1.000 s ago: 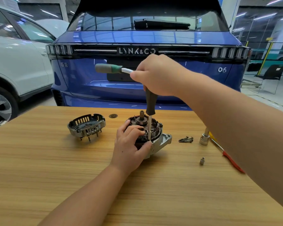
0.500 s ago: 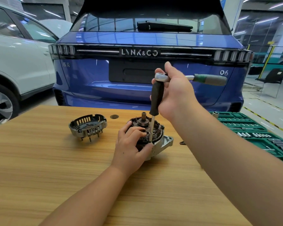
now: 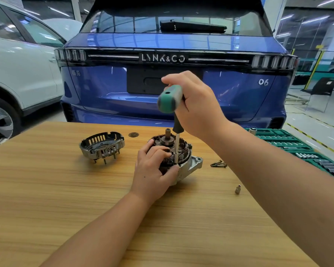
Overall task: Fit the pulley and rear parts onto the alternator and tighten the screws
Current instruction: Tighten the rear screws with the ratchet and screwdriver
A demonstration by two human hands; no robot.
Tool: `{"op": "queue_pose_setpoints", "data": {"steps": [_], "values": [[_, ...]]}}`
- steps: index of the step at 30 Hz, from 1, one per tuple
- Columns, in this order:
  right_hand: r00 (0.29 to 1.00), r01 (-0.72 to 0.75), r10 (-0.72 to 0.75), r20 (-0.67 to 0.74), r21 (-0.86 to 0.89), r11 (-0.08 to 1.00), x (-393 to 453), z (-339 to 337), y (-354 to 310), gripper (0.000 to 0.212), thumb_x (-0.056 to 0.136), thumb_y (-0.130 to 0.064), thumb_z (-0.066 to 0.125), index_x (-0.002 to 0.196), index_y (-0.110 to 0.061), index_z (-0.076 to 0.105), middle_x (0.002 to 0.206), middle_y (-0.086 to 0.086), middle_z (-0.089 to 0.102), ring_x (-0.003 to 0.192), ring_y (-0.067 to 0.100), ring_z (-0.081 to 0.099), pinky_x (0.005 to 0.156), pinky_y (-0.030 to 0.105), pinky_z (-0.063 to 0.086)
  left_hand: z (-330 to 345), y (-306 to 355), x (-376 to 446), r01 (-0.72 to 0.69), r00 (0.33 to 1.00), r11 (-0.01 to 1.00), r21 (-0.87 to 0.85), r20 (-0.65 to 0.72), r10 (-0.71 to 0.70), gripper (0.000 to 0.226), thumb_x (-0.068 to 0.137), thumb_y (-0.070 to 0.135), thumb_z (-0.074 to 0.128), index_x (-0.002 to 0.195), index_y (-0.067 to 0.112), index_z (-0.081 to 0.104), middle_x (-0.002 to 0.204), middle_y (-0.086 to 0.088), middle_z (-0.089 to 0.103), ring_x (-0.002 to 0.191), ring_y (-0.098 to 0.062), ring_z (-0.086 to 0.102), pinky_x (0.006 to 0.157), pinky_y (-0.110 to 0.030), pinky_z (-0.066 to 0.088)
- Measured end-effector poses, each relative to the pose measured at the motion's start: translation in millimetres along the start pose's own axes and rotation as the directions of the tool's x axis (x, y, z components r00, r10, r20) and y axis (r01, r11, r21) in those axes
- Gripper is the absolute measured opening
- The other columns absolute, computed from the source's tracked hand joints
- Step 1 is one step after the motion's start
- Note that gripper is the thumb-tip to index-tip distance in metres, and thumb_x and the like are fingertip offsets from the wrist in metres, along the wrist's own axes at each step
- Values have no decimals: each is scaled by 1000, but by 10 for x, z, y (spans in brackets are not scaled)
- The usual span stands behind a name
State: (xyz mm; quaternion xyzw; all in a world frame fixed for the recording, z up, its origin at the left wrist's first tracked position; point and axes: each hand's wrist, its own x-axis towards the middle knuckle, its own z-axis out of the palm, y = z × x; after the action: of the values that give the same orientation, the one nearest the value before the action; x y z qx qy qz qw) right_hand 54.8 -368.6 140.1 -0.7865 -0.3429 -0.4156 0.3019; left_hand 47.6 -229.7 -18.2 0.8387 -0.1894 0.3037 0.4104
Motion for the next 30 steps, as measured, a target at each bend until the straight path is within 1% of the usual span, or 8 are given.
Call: {"op": "queue_pose_setpoints", "data": {"steps": [6, 14, 17, 20, 22, 25, 28, 30], "values": [[969, 93, -70, 236, -90, 992, 14, -108, 69, 63, 100, -45, 26, 151, -11, 40, 126, 7, 53, 110, 27, 49, 93, 44, 41, 6, -9, 1, -5, 1000, 1000, 6, -3, 5, 23, 88, 30, 75, 107, 20, 66, 128, 13, 58, 144, -8, 17, 113, -41, 18], [942, 92, -15, 335, -216, 972, 283, -202, -4, 34, 106, -36, 40, 108, -19, 70, 84, -3, 58, 84, 20, 48, 79, 36, 41, 19, -20, -1, -4, 1000, 1000, 11, 1, 4, 26, 87, 35, 72, 106, 18, 66, 126, 14, 57, 146, -16, 20, 112, -40, 19], [882, -100, 210, 421, -267, 958, 471, -209, -110, 36, 104, -37, 46, 78, -19, 64, 65, -2, 55, 61, 15, 46, 57, 34, 38, 23, -13, 2, -4, 1000, 1000, 14, 0, 4, 31, 84, 42, 65, 105, 19, 66, 123, 18, 55, 147, -19, 22, 113, -38, 18], [767, -395, 474, 434, -263, 880, 622, -195, -183, 29, 100, -25, 49, 79, -10, 64, 70, 2, 66, 55, 12, 56, 56, 24, 49, 29, -21, -3, -1, 1000, 1000, 16, 4, 1, 31, 84, 43, 64, 105, 20, 66, 125, 15, 58, 147, -18, 21, 113, -37, 17], [657, -648, 622, 426, -102, 755, 646, -175, -190, 22, 99, -19, 49, 81, -10, 60, 72, 5, 70, 65, 17, 67, 79, 33, 60, 31, -24, -1, 8, 1000, 1000, 18, 8, -8, 33, 84, 44, 63, 106, 20, 66, 127, 12, 60, 147, -16, 20, 114, -38, 18], [426, -905, 741, 519, 233, 357, 620, -212, -179, 16, 98, -22, 51, 92, -11, 60, 63, 1, 69, 66, 22, 72, 93, 49, 54, 27, -21, 0, 13, 1000, 1000, 15, 13, -13, 34, 84, 45, 63, 107, 19, 67, 128, 11, 60, 147, -15, 20, 115, -41, 20], [340, -900, 659, 671, 435, 21, 516, -237, -147, 11, 96, -27, 52, 100, -17, 56, 66, -3, 65, 66, 20, 71, 85, 50, 52, 18, -12, 2, 15, 1000, 1000, 11, 15, -15, 34, 84, 43, 63, 106, 18, 67, 128, 9, 61, 147, -17, 21, 116, -44, 22], [342, -844, 647, 682, 526, -108, 457, -188, -107, 12, 95, -29, 52, 100, -18, 55, 67, -4, 63, 64, 21, 69, 98, 59, 39, 11, -7, 1, 17, 1000, 1000, 13, 16, -17, 34, 84, 43, 63, 106, 18, 67, 128, 9, 61, 147, -18, 21, 116, -44, 22]]}}
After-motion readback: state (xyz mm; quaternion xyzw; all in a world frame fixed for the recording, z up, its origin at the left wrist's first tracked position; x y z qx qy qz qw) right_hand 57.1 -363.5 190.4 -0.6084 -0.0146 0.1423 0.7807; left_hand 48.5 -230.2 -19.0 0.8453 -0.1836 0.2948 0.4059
